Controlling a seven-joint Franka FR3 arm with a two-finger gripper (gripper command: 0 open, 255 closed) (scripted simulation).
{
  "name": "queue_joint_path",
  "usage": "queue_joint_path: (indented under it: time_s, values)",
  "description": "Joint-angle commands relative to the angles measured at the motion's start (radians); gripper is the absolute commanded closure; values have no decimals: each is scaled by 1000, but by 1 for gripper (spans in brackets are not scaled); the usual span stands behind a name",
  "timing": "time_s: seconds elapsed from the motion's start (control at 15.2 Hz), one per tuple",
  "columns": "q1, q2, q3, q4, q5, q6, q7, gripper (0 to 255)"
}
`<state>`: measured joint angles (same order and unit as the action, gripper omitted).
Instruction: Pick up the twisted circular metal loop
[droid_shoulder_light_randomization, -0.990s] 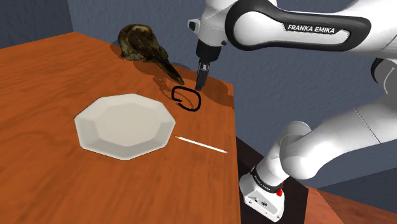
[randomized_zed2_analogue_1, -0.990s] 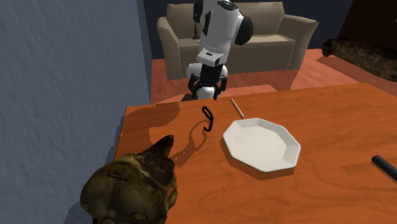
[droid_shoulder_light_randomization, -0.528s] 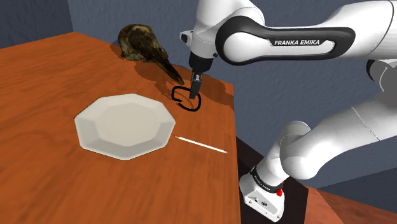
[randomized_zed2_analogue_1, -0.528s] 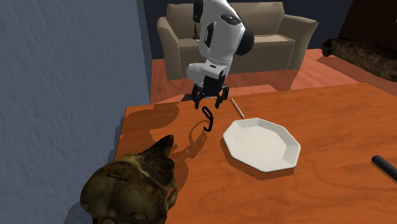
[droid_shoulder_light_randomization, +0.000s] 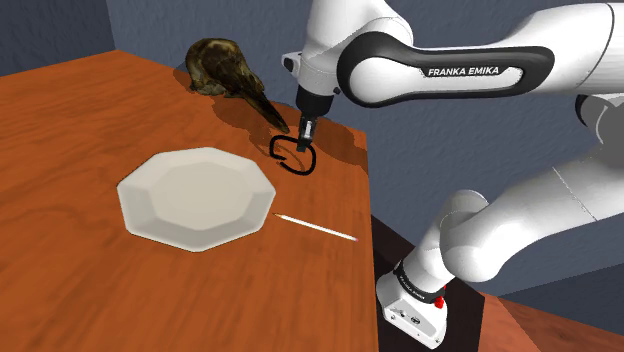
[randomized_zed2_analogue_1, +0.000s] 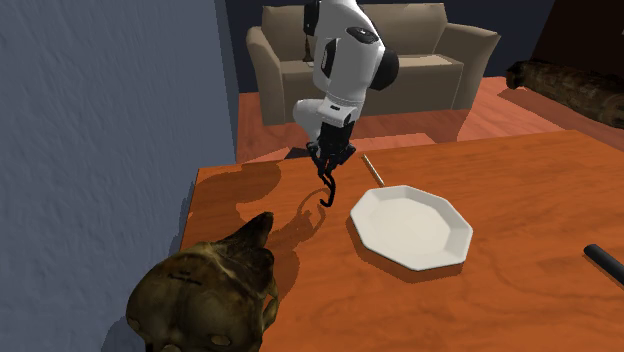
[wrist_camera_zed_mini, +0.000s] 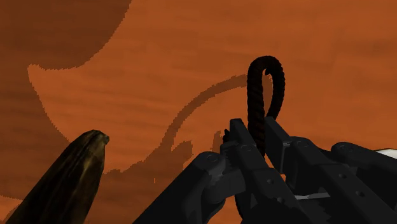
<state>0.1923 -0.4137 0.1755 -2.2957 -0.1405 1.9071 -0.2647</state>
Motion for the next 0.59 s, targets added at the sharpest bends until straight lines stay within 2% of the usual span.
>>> queue_joint_path:
  time_s: [0.0,0.2,0.53]
  values:
    - [0,0,0,0,0,0,0,255]
    - [-1,0,-1,0,0,0,-1,255]
    - [-1,-7,-3,61,3,-67,-14,255]
